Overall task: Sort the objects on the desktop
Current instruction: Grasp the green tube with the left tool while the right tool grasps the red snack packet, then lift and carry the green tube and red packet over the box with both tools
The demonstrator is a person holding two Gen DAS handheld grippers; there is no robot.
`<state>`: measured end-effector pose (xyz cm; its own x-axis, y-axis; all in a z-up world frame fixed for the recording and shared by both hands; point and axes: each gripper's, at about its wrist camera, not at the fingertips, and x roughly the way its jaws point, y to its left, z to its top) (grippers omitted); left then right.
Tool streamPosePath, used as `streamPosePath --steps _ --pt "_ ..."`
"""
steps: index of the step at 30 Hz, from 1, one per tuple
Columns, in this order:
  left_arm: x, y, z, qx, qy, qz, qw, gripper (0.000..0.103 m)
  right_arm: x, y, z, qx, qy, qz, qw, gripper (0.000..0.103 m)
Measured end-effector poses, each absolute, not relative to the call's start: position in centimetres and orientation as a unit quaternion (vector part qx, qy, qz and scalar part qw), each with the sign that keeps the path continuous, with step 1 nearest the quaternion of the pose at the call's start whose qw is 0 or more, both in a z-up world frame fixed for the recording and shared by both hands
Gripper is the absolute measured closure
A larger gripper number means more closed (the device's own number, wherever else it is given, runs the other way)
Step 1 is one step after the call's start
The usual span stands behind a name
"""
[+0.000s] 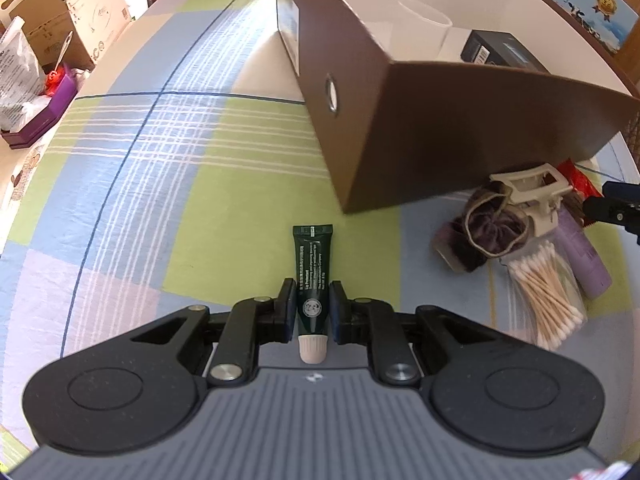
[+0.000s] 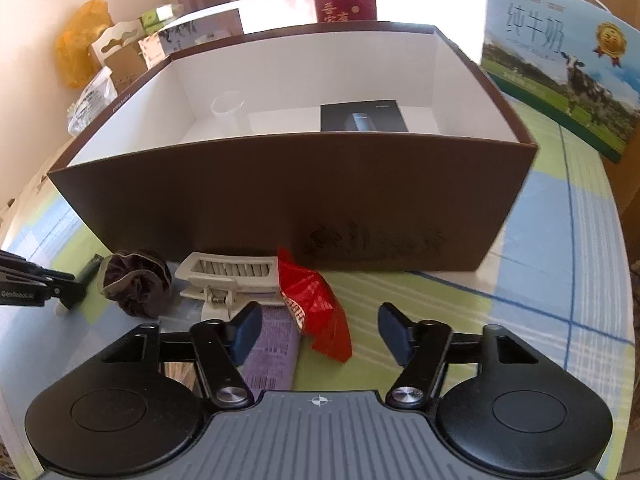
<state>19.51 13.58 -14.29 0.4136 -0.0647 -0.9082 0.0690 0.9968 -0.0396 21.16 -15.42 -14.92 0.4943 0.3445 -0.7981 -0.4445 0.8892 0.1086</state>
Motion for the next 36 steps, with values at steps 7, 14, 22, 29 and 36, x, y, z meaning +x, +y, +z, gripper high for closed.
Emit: streamPosePath --steps 7,14,22,29,36 --pt "19.7 13.7 -14.4 0.007 0.539 -0.039 0.841 0.090 22.0 -15.0 -16.1 -0.066 0.456 0.228 0.858 0.066" --pt "19.6 12.8 -14.5 0.012 0.541 -0.054 0.839 0.090 21.6 -16.6 -16.1 -0.056 0.467 0.216 0.856 0.079" --pt "17.6 10.6 -14.4 0.013 0.549 -0.109 0.828 0.090 18.3 -20.5 -15.3 -0.012 0.499 0.191 0.845 0.079" --pt "16.9 9.7 -14.3 0.014 0.555 -0.115 0.824 0.089 15.9 -21.6 -15.0 -0.012 0.509 0.176 0.843 0.079" --pt "16.6 9.1 -14.3 0.035 0.554 -0.111 0.824 0.089 16.1 -20.5 -15.6 -0.058 0.496 0.168 0.850 0.058"
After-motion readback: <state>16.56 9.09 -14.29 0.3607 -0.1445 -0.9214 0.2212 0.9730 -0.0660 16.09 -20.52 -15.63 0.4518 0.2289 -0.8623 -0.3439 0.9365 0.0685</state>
